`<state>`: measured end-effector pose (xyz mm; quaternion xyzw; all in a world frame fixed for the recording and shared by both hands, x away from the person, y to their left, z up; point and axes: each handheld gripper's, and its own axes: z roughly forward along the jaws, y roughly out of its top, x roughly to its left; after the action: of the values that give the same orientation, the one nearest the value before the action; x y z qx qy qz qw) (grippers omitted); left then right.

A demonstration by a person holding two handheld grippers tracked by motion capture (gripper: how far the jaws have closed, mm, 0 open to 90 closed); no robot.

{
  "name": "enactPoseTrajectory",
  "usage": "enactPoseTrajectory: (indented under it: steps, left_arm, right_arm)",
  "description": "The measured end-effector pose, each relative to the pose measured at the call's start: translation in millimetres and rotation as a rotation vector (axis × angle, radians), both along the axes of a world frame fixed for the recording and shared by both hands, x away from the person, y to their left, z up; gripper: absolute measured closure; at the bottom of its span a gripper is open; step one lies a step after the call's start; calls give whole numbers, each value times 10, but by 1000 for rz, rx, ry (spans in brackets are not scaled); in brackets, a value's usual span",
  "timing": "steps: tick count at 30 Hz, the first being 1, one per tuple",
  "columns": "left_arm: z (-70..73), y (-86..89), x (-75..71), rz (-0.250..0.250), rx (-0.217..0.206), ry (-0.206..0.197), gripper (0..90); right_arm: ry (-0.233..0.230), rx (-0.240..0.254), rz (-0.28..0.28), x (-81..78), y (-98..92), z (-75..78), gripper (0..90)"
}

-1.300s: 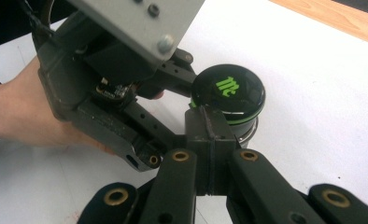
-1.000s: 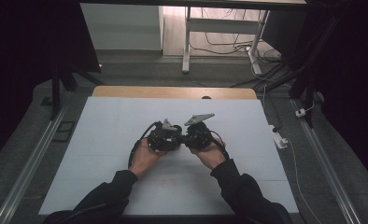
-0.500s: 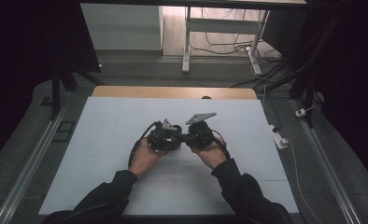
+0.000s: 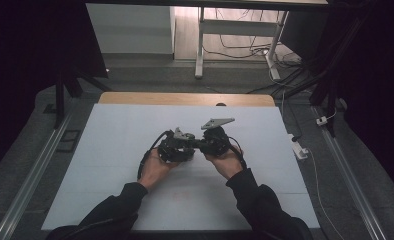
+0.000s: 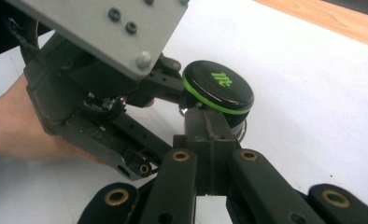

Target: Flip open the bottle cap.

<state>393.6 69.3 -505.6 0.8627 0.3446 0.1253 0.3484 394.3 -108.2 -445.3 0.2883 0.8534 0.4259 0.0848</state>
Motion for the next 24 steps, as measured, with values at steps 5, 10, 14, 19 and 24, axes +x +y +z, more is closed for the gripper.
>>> enactPoseTrajectory:
  steps: [5, 10, 14, 19, 24]
  left_arm:
    - [-7, -1, -2, 4, -9, -2, 542]
    - [-9, -3, -5, 5, -10, -5, 542]
    - [-11, -17, -17, 6, -6, -14, 542]
    - [-13, -14, -16, 3, -8, -16, 541]
    - [-13, 1, -3, -2, -12, -10, 540]
  right_arm:
    - [-9, 11, -7, 28, -2, 25, 900]
    - [-21, 19, -24, 90, 5, 52, 900]
    - [-39, 22, -39, 147, 6, 66, 900]
    - [-32, 41, -62, 251, -33, 60, 900]
    - [-15, 26, -74, 295, -50, -1, 900]
